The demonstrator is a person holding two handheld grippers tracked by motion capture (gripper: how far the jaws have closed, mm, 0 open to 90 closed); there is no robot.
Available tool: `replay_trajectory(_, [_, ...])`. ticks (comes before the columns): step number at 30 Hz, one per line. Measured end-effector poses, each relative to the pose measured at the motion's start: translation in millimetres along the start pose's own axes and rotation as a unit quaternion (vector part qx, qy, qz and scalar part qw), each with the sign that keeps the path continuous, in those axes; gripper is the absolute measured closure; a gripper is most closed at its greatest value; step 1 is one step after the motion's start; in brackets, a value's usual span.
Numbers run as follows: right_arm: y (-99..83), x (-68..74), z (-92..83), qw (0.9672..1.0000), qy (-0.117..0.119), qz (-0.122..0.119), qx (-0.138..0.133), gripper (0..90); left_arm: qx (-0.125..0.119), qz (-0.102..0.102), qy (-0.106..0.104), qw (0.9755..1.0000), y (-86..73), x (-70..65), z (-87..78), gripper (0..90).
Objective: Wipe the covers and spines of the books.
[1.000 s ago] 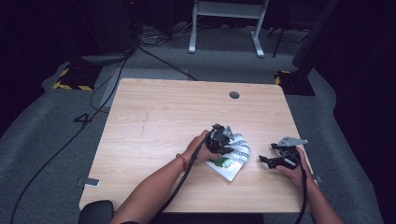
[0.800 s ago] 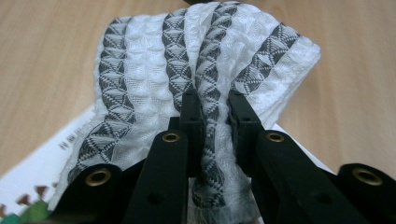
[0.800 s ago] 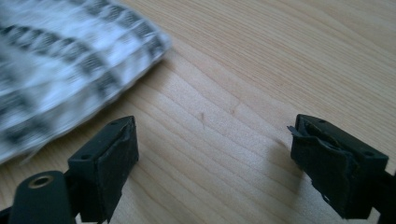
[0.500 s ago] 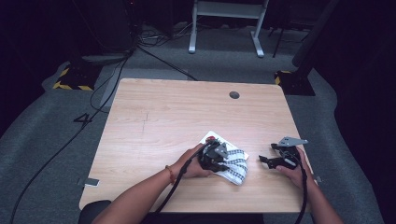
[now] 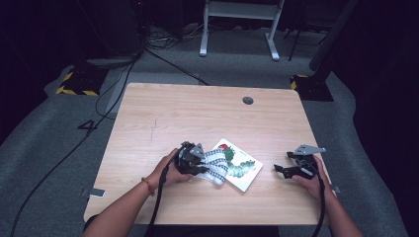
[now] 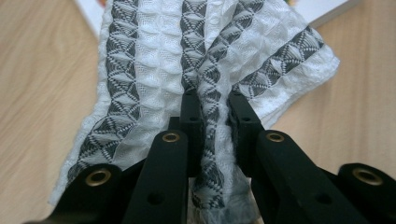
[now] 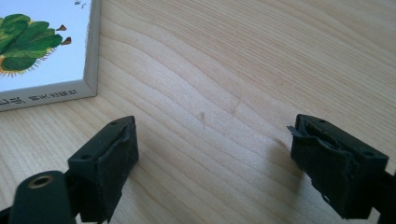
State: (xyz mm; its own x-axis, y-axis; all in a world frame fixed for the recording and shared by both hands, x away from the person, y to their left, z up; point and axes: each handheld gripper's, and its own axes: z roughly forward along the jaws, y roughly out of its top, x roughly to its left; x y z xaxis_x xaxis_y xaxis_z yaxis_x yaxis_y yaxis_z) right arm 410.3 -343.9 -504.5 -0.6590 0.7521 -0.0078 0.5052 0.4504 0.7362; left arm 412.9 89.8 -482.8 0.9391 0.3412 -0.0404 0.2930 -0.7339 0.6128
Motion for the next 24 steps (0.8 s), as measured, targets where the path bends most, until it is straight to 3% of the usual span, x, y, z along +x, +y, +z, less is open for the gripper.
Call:
replay_trajectory(2, [0.0,0.0,0.0,1.0000,0.000,0.000,0.000,15.2,-0.005,-0.021,0.003,0.9998,-4.0,7.8,-2.5,79.7])
replay_trajectory(8, [0.0,0.0,0.0,1.0000,0.000,0.000,0.000,15.2,-0.009,-0.043,0.029,0.9986,-8.3,24.7,-4.6,79.6])
replay_trajectory(14, [0.0,0.0,0.0,1.0000,0.000,0.000,0.000,15.2,-0.021,-0.079,0.055,0.9951,-15.3,42.2,-8.0,79.3])
replay_trajectory(24, [0.0,0.0,-0.2,1.0000,0.000,0.000,0.000,15.2,-0.015,-0.102,0.082,0.9913,-47.3,43.6,-34.4,72.7])
